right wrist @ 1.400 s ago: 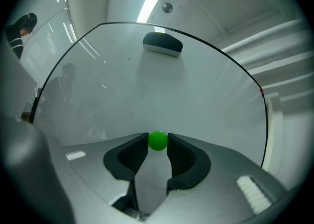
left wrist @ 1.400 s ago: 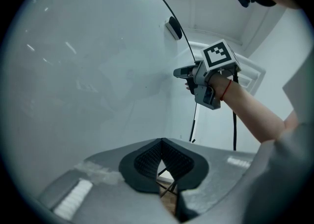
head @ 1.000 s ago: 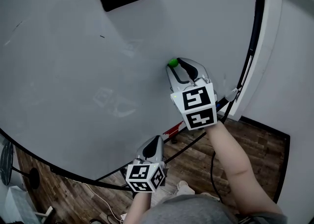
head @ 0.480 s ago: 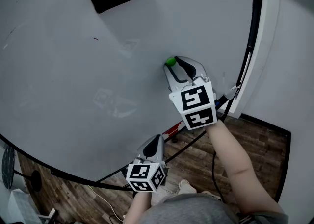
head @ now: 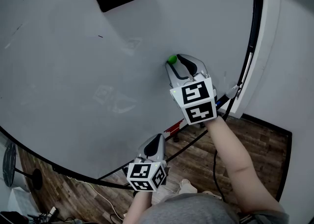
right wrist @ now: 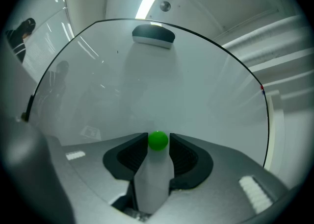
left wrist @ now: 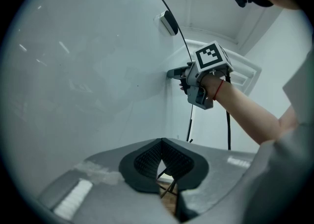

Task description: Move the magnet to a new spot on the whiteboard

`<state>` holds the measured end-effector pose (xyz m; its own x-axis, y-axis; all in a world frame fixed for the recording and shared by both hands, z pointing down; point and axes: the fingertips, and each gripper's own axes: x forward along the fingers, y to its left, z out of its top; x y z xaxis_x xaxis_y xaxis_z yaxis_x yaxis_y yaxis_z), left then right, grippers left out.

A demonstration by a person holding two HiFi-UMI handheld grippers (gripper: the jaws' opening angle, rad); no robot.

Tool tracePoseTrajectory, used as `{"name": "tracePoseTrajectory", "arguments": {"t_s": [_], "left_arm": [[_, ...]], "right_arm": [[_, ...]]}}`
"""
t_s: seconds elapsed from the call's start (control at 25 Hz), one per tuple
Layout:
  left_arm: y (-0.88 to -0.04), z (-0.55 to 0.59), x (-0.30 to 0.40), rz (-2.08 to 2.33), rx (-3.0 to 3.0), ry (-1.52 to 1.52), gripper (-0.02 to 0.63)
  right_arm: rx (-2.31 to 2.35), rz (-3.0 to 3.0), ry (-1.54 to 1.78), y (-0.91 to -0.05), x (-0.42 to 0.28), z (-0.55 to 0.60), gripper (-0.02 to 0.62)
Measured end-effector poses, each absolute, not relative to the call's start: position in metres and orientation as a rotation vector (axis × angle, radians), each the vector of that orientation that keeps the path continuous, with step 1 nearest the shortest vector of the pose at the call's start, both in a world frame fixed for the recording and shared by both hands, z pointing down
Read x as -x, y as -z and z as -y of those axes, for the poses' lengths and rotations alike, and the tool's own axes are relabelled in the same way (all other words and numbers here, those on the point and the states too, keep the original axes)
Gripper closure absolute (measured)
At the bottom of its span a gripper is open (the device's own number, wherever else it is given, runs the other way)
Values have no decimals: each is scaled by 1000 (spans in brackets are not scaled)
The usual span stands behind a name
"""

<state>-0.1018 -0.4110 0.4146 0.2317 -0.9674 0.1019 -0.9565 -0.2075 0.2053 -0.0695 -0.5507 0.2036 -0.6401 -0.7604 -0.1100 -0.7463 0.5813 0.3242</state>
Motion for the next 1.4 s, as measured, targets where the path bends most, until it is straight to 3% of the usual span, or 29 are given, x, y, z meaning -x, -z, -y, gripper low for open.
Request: {"name": "tracePoseTrajectory", "arguments": {"t_s": [0.52,1.2,1.4], "left_arm": [[-414,385,109,1854,-2257,87,601],[-426,308,120,1902,-2192,90,601],[-430,286,121,1928,-2159,103,601]], "right_arm": [[-1305,2747,471,-230,65,523,443],[-1284,2752,276,-320,40,407,589],[-1246,2787,207,-345,29,370,594]]}}
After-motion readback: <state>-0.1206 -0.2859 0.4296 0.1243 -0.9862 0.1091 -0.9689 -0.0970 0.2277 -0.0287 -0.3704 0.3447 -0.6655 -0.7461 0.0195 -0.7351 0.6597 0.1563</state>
